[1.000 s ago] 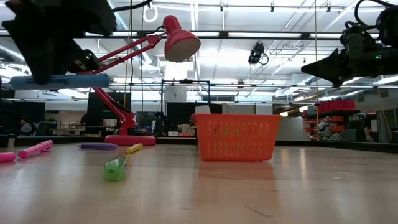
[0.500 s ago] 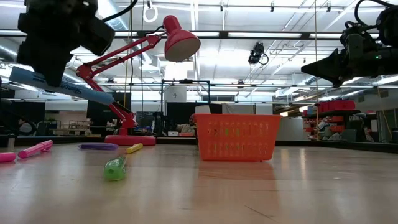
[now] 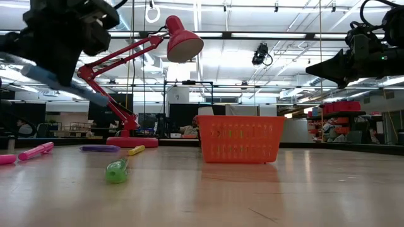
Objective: Pick & Place Markers
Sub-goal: Put the blue highlighter into the black bin
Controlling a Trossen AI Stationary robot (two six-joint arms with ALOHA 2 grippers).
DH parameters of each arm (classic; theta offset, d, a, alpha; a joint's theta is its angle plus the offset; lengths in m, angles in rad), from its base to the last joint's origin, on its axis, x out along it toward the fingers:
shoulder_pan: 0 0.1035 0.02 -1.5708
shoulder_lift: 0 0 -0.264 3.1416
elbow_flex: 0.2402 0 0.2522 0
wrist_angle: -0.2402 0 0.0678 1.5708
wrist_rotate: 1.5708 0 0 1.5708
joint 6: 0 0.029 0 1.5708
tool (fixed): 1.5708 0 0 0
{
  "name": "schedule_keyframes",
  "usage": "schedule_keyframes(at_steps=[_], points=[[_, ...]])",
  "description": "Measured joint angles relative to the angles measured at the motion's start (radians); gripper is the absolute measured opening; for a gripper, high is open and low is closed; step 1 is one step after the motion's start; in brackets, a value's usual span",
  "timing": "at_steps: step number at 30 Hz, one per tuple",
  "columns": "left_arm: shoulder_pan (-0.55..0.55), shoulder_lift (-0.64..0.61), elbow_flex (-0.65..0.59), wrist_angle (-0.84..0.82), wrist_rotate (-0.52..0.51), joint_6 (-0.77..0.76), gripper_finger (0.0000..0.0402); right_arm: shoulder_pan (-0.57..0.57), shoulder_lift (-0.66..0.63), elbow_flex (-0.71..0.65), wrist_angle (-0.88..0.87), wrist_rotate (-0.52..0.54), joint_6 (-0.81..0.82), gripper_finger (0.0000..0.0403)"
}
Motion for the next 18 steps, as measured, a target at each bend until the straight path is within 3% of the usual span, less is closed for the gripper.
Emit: schedule_keyframes(at_steps=[7,18], points=[[0.022,0.059,0.158,-0.192,-0.040,0.014,0.0060,0.000,0.000,0.000,0.000,0.000,0.000,0.0010],[0.117,0.216,0.366,-0.213,-0.041,0.103,0.0060,0.000,0.000,0.000,0.000,0.000,0.000,0.0010]])
